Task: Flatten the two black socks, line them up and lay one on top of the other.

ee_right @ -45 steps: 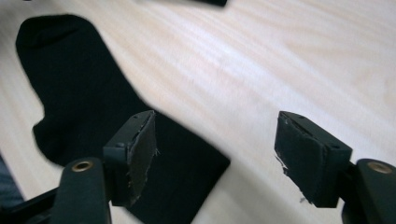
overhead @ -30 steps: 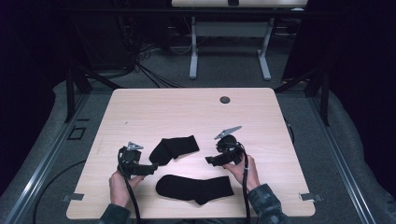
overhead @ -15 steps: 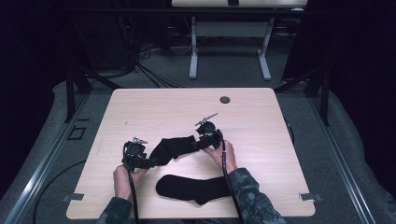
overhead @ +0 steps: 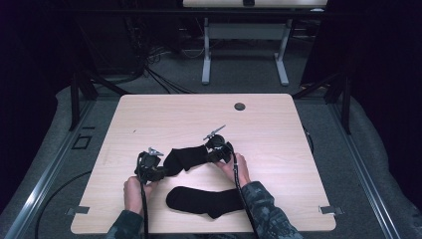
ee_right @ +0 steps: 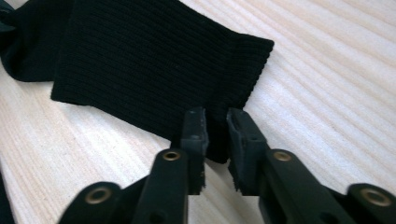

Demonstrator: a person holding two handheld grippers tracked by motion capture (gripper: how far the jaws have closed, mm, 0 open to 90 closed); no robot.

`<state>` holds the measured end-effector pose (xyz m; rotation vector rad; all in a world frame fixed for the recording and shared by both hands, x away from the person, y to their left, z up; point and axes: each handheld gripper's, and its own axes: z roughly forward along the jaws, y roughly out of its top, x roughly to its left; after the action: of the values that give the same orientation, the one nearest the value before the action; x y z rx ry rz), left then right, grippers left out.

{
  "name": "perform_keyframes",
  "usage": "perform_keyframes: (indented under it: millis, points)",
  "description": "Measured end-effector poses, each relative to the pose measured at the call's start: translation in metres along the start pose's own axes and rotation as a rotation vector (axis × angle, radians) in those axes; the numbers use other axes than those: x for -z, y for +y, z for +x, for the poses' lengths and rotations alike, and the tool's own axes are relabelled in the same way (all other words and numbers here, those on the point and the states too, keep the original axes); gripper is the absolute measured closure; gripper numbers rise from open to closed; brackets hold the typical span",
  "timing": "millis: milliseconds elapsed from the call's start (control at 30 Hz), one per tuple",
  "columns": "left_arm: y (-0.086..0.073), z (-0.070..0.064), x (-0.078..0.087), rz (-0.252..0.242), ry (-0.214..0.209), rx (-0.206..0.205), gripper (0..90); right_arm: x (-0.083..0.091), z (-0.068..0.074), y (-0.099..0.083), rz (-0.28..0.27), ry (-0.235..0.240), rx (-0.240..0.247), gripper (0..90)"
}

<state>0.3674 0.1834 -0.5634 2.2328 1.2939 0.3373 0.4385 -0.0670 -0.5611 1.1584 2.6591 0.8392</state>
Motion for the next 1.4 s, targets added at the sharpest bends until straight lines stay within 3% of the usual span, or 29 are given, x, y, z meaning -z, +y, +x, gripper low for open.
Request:
perform_keyframes:
  millis: [200,233,367,433,467,567,933,1133,1233,1267,1400]
  points:
    - [0.000,-0.003,0.000,-0.001,0.010,-0.001,82.4,0.002,0.003,-0.001,-0.012,-0.010,0.001,83.4]
    - [0.000,-0.002,0.001,-0.008,0.002,-0.001,82.7,0.007,0.001,-0.002,-0.009,-0.006,0.015,83.8]
    - [-0.002,-0.001,0.005,-0.037,-0.020,0.003,82.8,0.019,0.000,-0.003,-0.041,0.001,0.001,83.9]
    - [-0.002,-0.001,0.009,-0.056,-0.029,0.011,82.8,0.036,-0.001,-0.004,-0.094,0.001,-0.003,83.9]
    - [-0.001,-0.001,0.012,-0.063,-0.039,0.005,82.8,0.036,-0.001,-0.004,-0.094,0.001,-0.003,83.9]
    - [0.003,-0.001,0.025,-0.098,-0.067,0.003,82.9,0.060,-0.003,-0.007,-0.121,0.005,-0.008,83.9]
    - [0.014,-0.001,0.053,-0.145,-0.106,-0.025,82.6,0.117,-0.016,-0.027,-0.204,-0.008,-0.044,83.7]
    - [0.021,0.000,0.058,-0.114,-0.133,-0.071,82.4,0.136,-0.021,-0.044,-0.208,-0.008,-0.062,83.6]
    - [0.023,0.003,0.057,-0.112,-0.156,-0.057,82.4,0.145,-0.021,-0.057,-0.206,-0.012,-0.067,83.6]
    - [0.024,0.006,0.054,-0.100,-0.184,-0.044,82.4,0.146,-0.021,-0.060,-0.205,-0.009,-0.076,83.5]
    - [0.025,0.008,0.050,-0.081,-0.190,-0.049,82.4,0.146,-0.024,-0.069,-0.192,0.005,-0.096,83.3]
